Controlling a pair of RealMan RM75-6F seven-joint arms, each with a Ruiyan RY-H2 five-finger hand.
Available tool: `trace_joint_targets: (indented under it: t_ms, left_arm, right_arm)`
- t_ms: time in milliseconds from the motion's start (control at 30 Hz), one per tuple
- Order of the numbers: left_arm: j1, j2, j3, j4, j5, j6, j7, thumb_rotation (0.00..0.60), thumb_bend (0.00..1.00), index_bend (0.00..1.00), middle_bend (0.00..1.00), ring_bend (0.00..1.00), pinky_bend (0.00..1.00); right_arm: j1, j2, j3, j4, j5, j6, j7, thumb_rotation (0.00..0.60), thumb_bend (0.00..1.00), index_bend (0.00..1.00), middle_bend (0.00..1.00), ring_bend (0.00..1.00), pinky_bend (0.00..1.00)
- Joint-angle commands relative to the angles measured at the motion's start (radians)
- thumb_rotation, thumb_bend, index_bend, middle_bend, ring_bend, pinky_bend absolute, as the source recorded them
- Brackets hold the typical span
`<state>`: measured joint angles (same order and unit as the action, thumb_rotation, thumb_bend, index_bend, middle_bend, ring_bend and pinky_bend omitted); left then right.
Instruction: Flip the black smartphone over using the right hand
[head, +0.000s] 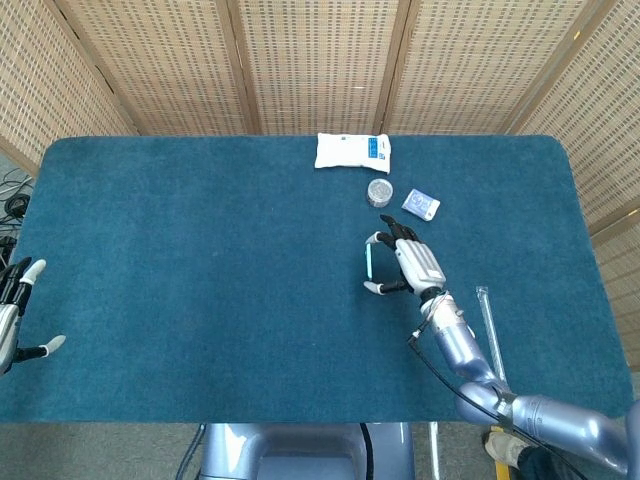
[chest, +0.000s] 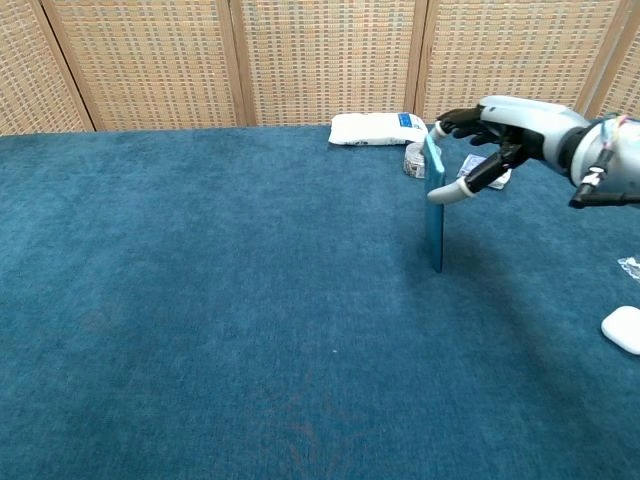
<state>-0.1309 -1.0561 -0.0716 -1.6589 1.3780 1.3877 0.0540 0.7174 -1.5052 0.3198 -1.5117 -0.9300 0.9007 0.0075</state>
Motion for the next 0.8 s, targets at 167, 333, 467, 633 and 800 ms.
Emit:
trace_joint_targets:
  t_ms: [167,333,467,633,800]
  left_arm:
    - [0.001,-0.001,0.000,-0.003,-0.001,0.003,0.005,0.600,0.00,0.00,0.00,0.00,0.00]
    - [0.003,0.001,-0.001,-0.005,-0.001,0.008,0.001,0.600,0.00,0.00,0.00,0.00,0.00]
    - [0.003,0.002,0.002,-0.009,0.005,0.009,0.005,0.600,0.00,0.00,0.00,0.00,0.00]
    - [0.007,0.001,0.011,-0.023,0.029,0.024,0.019,0.600,0.00,0.00,0.00,0.00,0.00]
    - [0.015,-0.002,0.022,-0.028,0.056,0.043,0.031,0.600,0.00,0.00,0.00,0.00,0.00]
  right_arm:
    - [-0.065,0.080,-0.061,0.067,-0.096,-0.097,0.147,0.600,0.36,0.20,0.00,0.00,0.00]
    - [-0.113,0.142,-0.097,0.115,-0.213,-0.113,0.270,0.600,0.34,0.07,0.00,0.00,0.00]
    - [-0.151,0.205,-0.127,0.138,-0.316,-0.093,0.375,0.600,0.34,0.07,0.00,0.00,0.00]
    - [-0.206,0.289,-0.159,0.126,-0.410,-0.031,0.484,0.600,0.34,0.07,0.00,0.00,0.00]
    - [-0.278,0.371,-0.204,0.082,-0.507,0.094,0.508,0.600,0.30,0.07,0.00,0.00,0.00]
